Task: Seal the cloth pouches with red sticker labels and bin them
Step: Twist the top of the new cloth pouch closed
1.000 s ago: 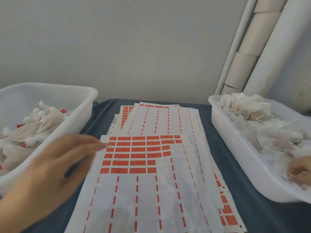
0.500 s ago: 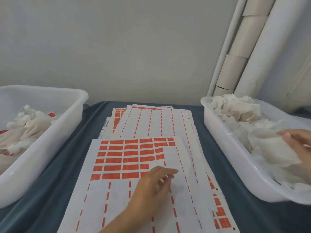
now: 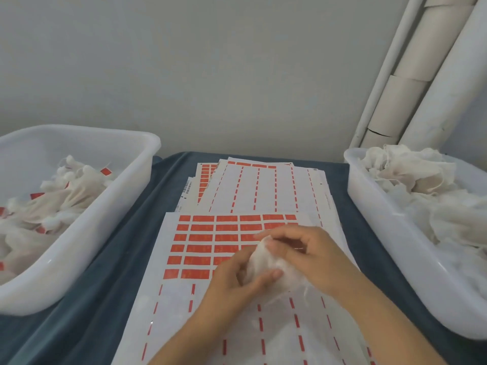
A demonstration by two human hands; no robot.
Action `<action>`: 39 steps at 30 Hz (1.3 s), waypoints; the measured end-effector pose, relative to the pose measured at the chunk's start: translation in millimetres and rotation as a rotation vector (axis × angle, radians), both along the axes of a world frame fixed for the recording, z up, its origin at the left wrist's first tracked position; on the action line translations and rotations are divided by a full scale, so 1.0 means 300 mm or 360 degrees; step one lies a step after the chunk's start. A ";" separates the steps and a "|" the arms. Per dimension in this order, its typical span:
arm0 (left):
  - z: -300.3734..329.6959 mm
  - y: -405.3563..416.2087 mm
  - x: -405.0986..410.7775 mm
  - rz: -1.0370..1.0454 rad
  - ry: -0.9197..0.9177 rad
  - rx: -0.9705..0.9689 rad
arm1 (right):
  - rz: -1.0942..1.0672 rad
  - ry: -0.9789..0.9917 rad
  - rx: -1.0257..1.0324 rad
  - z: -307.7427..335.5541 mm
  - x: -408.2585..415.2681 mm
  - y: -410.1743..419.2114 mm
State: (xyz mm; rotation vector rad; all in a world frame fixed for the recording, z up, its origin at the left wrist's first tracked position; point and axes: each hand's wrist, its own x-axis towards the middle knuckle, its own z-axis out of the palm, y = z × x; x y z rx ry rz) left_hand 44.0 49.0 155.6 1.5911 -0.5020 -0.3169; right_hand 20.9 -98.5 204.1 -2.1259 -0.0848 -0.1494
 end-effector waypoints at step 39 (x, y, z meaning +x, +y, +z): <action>0.009 0.013 0.020 0.0597 -0.0681 0.0130 | -0.0572 -0.0644 0.0170 -0.072 -0.044 -0.015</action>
